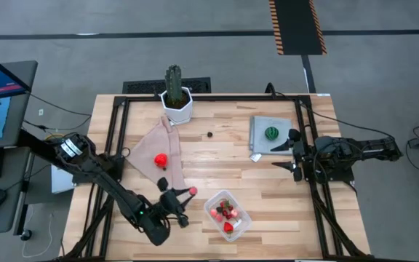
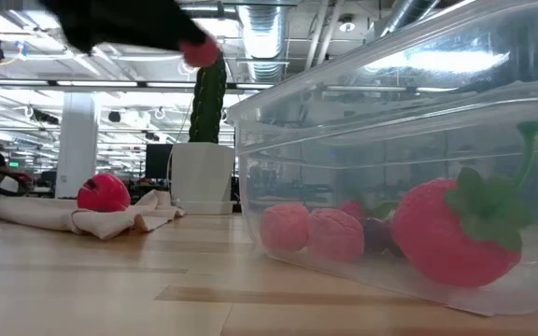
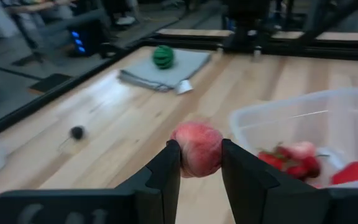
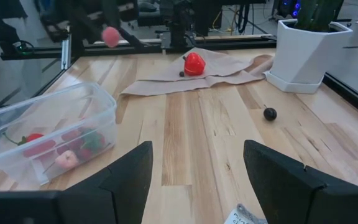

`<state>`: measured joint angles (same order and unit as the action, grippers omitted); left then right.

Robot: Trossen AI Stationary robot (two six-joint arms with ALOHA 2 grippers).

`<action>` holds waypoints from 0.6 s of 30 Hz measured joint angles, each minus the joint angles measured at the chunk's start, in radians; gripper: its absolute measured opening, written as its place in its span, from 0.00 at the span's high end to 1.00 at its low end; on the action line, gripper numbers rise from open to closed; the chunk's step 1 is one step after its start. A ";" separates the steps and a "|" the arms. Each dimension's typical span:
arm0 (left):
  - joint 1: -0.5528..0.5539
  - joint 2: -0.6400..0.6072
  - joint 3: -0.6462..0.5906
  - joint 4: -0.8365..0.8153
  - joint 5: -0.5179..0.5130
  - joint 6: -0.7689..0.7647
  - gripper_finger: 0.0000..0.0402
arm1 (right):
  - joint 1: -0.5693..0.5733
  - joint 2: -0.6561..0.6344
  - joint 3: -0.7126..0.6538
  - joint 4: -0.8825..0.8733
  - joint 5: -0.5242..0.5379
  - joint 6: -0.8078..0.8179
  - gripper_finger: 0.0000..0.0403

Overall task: Pick and placing Produce into tupperware
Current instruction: Put the peach into the transparent bin

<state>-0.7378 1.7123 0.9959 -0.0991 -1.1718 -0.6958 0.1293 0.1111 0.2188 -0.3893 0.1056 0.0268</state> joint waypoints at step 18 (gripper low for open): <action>0.201 0.007 0.044 0.311 0.676 0.282 0.76 | 0.000 0.000 0.000 0.000 0.000 0.000 0.32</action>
<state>-0.5372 1.7195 1.0401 0.2114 -0.4958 -0.4138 0.1293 0.1112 0.2188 -0.3893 0.1056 0.0269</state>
